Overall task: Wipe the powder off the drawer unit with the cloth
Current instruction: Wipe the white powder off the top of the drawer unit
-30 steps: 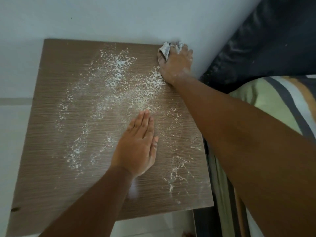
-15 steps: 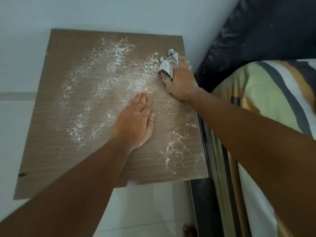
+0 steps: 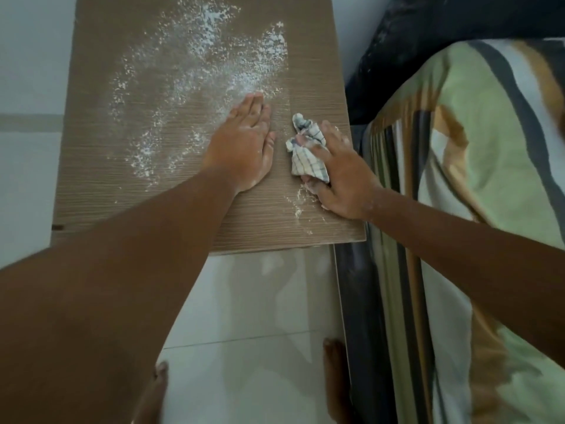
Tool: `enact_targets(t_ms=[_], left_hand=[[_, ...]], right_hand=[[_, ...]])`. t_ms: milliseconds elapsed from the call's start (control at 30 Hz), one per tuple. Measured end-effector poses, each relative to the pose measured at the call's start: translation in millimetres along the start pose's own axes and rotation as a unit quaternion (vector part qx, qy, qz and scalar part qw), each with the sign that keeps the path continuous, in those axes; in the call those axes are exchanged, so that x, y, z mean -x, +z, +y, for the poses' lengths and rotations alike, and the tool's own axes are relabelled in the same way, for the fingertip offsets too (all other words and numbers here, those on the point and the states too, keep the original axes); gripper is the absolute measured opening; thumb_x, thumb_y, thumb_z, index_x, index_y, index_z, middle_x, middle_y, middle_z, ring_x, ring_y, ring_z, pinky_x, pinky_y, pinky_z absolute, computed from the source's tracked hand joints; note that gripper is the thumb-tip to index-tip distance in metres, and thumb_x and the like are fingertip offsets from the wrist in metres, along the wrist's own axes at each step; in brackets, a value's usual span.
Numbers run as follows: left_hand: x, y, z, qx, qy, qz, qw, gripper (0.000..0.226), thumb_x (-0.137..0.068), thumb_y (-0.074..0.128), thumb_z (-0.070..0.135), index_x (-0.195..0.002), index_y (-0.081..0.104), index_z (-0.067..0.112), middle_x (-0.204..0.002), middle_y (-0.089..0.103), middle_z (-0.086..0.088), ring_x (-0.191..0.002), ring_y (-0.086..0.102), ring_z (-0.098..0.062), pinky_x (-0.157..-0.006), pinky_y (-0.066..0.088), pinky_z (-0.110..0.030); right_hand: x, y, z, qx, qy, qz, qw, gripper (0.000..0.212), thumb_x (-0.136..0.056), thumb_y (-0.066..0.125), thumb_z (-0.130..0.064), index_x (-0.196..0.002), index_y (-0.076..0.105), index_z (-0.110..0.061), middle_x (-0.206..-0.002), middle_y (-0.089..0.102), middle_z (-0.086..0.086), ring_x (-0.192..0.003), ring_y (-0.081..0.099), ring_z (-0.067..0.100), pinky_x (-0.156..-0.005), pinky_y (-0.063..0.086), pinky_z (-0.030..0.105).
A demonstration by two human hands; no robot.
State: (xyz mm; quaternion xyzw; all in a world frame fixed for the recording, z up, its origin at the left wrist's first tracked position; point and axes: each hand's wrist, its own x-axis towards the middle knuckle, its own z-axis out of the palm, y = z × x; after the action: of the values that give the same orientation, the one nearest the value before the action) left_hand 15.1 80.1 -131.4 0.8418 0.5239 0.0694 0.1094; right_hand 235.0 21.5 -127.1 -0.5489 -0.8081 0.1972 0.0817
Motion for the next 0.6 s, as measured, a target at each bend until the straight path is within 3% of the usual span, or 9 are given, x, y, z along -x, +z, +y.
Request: enact_targets(t_ms=[100,267,433,600], left_hand=[[0,0,0,0.002,0.001,0.002,1.000,0.057,-0.107,0.027,0.030,-0.158,0.019,0.005,-0.167,0.014,-0.014,-0.156,0.008,-0.025,-0.128,0.008,-0.036],[3,-1,1,0.002,0.001,0.000,1.000,0.057,-0.107,0.027,0.030,-0.157,0.021,0.004,-0.166,0.016,-0.015,-0.156,0.010,-0.025,-0.128,0.008,-0.036],[5,-5,2,0.001,-0.002,-0.005,1.000,0.058,-0.107,0.026,0.030,-0.158,0.018,0.003,-0.167,0.015,-0.013,-0.156,0.009,-0.025,-0.128,0.009,-0.036],[7,-7,5,0.000,-0.001,-0.011,1.000,0.057,-0.108,0.024,0.030,-0.158,0.016,0.004,-0.167,0.012,-0.013,-0.156,0.006,-0.024,-0.128,0.008,-0.036]], right_hand=[[30,6,-11,-0.001,-0.030,-0.003,1.000,0.070,-0.094,0.047,-0.050,-0.155,0.035,-0.016,-0.162,0.022,0.023,-0.153,0.015,0.042,-0.122,0.010,0.045],[70,23,-21,0.006,-0.072,-0.002,0.997,0.070,-0.092,0.057,-0.051,-0.152,0.038,-0.018,-0.162,0.025,0.020,-0.153,0.018,0.040,-0.123,0.019,0.054],[98,36,-26,0.014,-0.096,-0.006,0.995,0.081,-0.081,0.084,-0.027,-0.150,0.043,-0.016,-0.161,0.031,0.017,-0.152,0.021,0.037,-0.123,0.020,0.050],[123,43,-30,0.020,-0.152,-0.023,0.988,0.089,-0.072,0.091,-0.016,-0.147,0.044,-0.016,-0.157,0.038,0.018,-0.151,0.026,0.037,-0.120,0.030,0.053]])
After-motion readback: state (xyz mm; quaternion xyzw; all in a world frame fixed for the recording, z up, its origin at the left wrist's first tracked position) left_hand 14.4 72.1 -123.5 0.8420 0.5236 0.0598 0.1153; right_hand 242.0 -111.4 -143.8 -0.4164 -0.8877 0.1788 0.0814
